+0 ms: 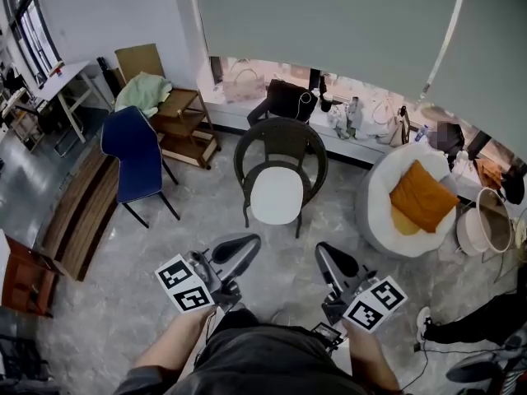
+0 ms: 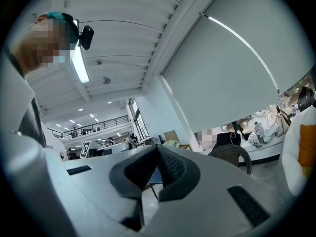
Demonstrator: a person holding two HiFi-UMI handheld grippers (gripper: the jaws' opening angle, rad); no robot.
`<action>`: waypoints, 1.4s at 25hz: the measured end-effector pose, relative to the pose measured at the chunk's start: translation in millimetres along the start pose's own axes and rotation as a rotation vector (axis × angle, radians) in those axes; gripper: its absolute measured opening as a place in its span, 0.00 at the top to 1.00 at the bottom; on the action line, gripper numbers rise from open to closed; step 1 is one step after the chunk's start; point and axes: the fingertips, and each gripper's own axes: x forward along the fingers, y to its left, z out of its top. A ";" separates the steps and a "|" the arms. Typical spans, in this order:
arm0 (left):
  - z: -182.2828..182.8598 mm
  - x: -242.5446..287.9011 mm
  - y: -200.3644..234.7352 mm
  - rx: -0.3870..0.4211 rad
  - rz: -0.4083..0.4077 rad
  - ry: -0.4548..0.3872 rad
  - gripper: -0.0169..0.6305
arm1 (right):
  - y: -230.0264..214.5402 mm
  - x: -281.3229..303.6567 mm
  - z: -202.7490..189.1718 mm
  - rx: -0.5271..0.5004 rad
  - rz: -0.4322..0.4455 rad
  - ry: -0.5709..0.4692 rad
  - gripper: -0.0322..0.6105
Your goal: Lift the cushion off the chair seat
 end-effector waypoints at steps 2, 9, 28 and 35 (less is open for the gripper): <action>-2.6 3.1 2.9 0.002 0.008 0.002 0.96 | -5.8 -2.4 -1.6 0.002 -0.003 0.002 0.94; -9.9 19.3 20.4 -0.012 0.024 0.020 0.96 | -31.1 0.7 -7.6 0.023 -0.024 0.025 0.94; 3.7 56.2 151.3 -0.066 0.048 0.032 0.96 | -105.8 110.3 -16.2 0.053 -0.039 0.094 0.94; 15.2 70.7 213.8 -0.099 0.043 0.042 0.96 | -134.1 167.9 -17.4 0.063 -0.053 0.122 0.94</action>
